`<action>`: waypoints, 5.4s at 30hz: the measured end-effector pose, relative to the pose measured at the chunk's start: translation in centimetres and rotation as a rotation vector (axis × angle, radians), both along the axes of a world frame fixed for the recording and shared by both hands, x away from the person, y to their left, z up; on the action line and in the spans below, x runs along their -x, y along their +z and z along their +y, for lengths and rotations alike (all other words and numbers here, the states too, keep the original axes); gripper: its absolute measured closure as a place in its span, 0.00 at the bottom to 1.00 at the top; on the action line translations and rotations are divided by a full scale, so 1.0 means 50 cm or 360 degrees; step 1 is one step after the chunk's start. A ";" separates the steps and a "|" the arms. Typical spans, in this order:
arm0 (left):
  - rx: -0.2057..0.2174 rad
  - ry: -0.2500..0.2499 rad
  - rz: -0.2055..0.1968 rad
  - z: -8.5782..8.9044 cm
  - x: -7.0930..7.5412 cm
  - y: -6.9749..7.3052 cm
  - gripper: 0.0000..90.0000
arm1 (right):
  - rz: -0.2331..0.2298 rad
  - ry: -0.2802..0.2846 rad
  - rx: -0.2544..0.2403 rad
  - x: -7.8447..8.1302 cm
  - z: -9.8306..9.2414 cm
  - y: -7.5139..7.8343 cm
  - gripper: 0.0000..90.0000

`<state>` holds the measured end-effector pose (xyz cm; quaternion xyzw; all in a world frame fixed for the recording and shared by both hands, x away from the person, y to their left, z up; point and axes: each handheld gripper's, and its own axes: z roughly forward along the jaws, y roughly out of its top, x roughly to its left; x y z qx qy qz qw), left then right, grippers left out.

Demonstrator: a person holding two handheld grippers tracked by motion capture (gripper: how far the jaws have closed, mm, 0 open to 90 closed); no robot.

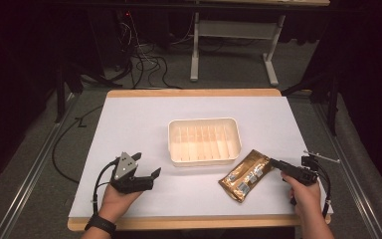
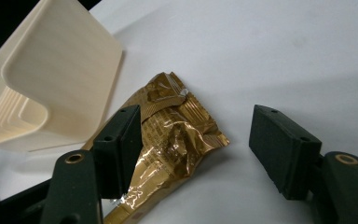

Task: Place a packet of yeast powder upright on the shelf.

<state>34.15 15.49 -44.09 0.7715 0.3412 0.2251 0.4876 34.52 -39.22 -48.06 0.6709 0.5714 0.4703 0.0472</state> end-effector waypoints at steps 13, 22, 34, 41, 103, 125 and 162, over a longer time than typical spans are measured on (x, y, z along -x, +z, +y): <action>-0.0010 -0.0014 0.0005 -0.003 0.000 -0.002 0.17 | 0.0009 0.0007 -0.0140 -0.015 0.011 -0.010 0.45; -0.0015 -0.0022 0.0005 -0.005 0.001 -0.002 0.17 | 0.0043 0.0033 -0.0148 -0.017 0.011 -0.017 0.70; -0.0014 -0.0022 0.0000 -0.003 0.001 -0.002 0.17 | -0.0037 0.0086 -0.0049 -0.009 0.010 0.000 0.96; -0.0011 -0.0019 -0.0004 -0.002 0.002 0.000 0.17 | -0.0079 0.0088 -0.0028 -0.001 0.008 0.009 0.98; -0.0005 -0.0028 -0.0026 0.000 0.003 0.003 0.17 | -0.0769 0.0038 -0.0002 0.093 0.018 0.206 1.00; -0.0001 -0.0031 -0.0024 0.002 0.004 0.004 0.17 | -0.0778 0.0046 0.0141 0.082 0.100 0.221 1.00; 0.0012 -0.0035 -0.0027 0.005 0.005 0.006 0.17 | -0.0768 0.0069 -0.0289 0.096 0.098 0.248 1.00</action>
